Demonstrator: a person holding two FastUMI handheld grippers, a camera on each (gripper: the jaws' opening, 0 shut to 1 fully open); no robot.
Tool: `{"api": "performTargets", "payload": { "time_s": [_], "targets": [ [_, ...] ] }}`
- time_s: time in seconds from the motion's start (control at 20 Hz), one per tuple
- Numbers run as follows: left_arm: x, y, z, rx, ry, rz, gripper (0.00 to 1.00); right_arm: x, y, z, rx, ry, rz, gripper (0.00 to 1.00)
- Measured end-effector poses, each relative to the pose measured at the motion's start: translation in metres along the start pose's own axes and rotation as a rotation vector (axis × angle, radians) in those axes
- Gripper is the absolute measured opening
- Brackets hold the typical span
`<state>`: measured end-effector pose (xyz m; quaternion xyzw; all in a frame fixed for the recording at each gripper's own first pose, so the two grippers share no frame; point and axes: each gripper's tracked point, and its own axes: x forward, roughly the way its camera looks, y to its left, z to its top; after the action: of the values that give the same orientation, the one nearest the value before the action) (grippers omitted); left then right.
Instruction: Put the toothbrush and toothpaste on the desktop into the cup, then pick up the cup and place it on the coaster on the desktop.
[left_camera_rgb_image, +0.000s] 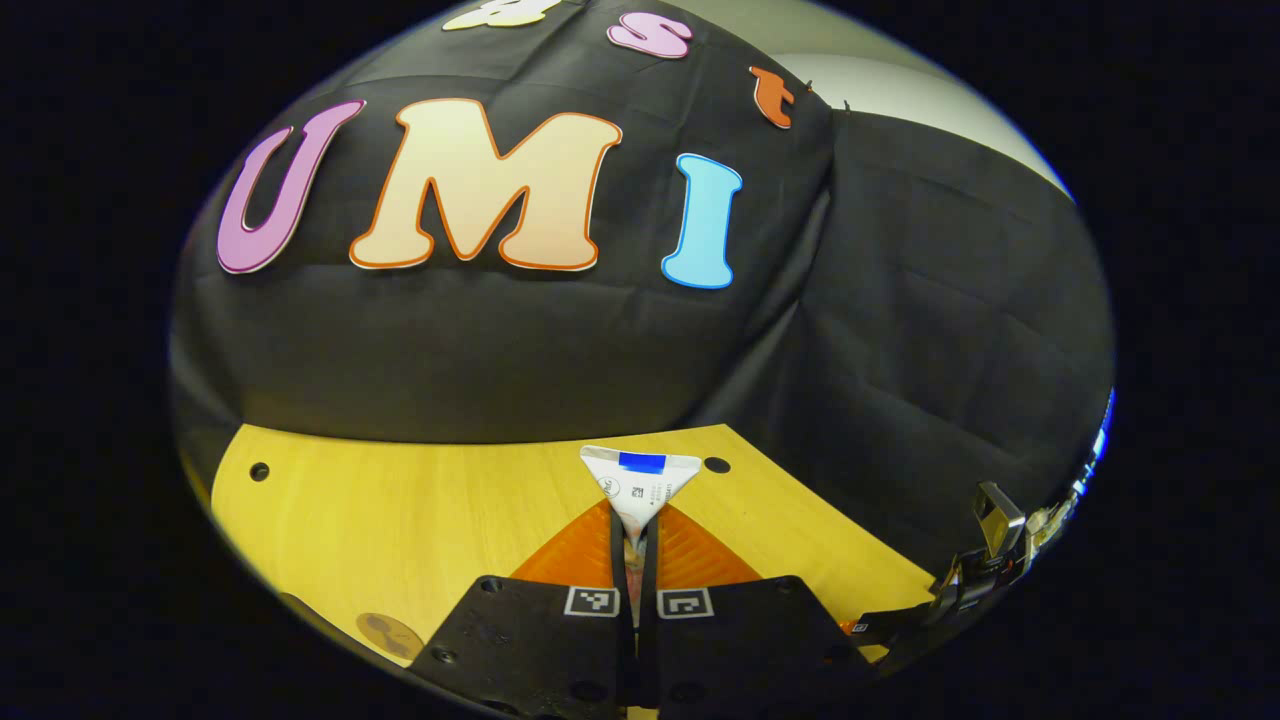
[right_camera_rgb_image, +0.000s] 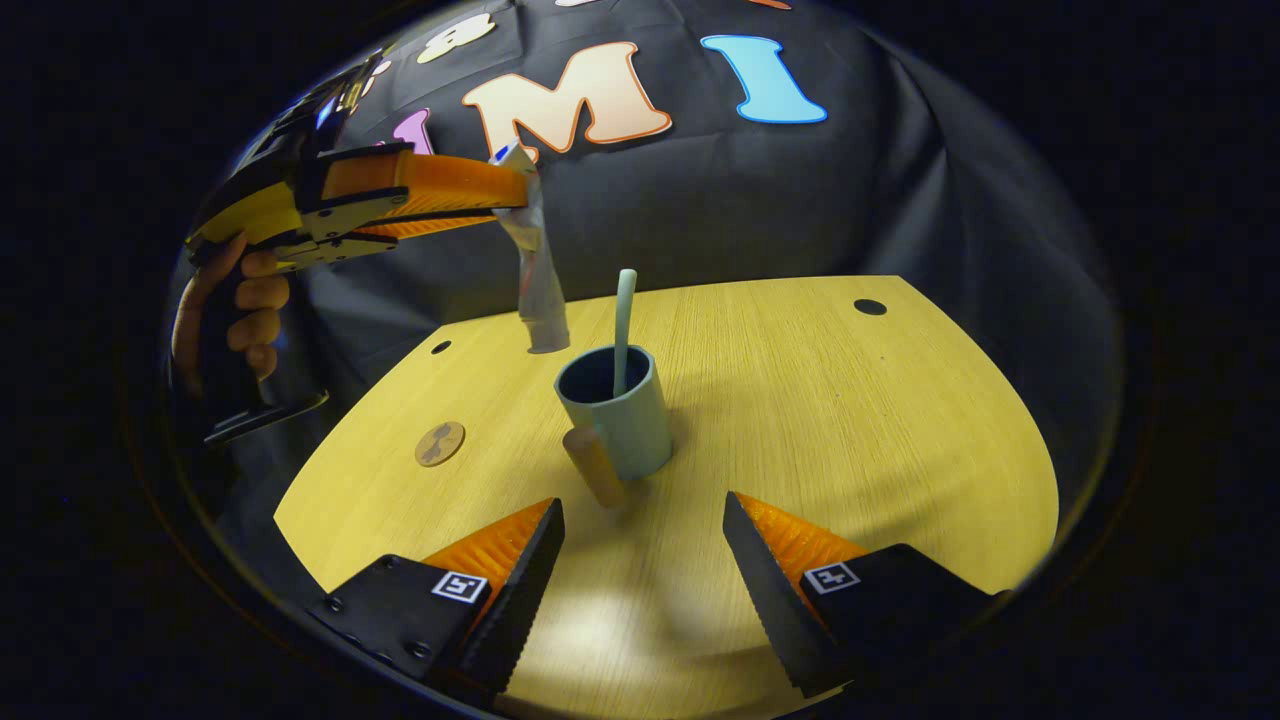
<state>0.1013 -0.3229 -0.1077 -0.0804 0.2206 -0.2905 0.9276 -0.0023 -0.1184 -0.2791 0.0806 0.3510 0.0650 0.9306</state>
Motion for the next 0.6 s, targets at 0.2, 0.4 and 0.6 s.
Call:
{"api": "performTargets", "payload": {
  "time_s": [0.2,0.4,0.6],
  "targets": [
    [0.018,-0.009,-0.021,-0.063,0.049,-0.014,0.00,-0.004,-0.012,0.001,0.016,-0.003,-0.016,0.95],
    [0.023,-0.004,-0.042,-0.074,0.079,0.016,0.00,-0.007,-0.022,0.003,0.035,-0.006,-0.028,0.98],
    [0.026,0.002,-0.063,-0.066,0.132,0.045,0.00,-0.006,-0.023,0.004,0.035,-0.003,-0.024,0.94]
  ]
}}
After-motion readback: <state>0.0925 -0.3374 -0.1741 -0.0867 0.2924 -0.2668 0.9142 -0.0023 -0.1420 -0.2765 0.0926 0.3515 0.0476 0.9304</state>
